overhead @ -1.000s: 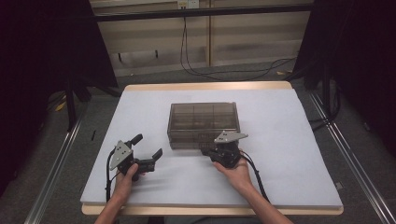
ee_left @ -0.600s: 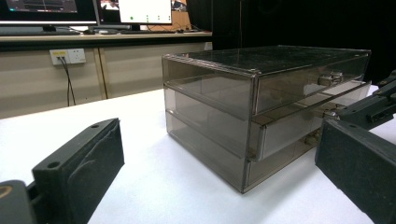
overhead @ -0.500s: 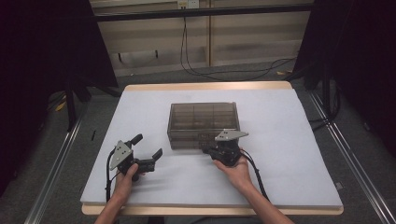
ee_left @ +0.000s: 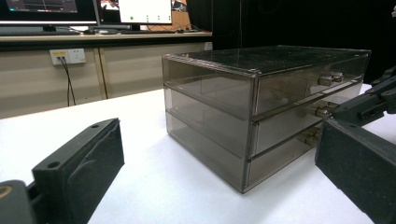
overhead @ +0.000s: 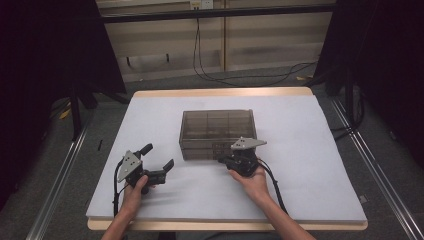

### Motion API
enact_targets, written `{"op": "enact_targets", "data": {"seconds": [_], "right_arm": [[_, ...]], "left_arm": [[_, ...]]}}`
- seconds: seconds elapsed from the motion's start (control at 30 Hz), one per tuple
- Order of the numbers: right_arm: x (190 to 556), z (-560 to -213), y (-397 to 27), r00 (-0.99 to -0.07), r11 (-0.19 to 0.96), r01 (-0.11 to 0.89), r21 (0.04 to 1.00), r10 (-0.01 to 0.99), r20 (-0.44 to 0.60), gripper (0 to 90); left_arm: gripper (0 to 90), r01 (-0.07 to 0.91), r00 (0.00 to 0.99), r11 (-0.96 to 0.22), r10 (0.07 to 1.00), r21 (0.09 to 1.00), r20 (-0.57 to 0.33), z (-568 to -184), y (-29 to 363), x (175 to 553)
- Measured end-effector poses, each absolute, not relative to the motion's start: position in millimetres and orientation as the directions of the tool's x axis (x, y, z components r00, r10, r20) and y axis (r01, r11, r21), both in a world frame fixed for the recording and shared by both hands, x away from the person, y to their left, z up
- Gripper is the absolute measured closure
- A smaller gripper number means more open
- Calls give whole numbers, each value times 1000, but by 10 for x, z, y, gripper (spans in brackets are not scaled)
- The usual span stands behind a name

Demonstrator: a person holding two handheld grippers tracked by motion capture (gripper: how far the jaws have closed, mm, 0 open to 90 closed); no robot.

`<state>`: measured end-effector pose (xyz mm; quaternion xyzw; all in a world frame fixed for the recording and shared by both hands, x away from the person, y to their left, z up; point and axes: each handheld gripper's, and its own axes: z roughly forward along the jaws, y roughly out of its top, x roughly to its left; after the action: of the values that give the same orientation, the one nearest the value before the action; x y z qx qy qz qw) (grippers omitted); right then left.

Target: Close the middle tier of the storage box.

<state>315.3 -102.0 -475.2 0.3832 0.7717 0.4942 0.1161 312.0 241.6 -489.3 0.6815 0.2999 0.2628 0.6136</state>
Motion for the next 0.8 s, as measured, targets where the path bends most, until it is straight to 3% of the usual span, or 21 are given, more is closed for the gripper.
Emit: {"op": "enact_targets", "data": {"seconds": [0.73, 0.8], "right_arm": [[3203, -4663, -1010, -670, 217, 470, 856, 718, 185, 900], [3184, -4655, -1036, -691, 213, 457, 864, 696, 194, 814]], "left_arm": [[12, 86, 684, -68, 729, 994, -9, -4893, 2418, 3120], [12, 86, 684, -67, 729, 994, -10, -4893, 2418, 3120]]}}
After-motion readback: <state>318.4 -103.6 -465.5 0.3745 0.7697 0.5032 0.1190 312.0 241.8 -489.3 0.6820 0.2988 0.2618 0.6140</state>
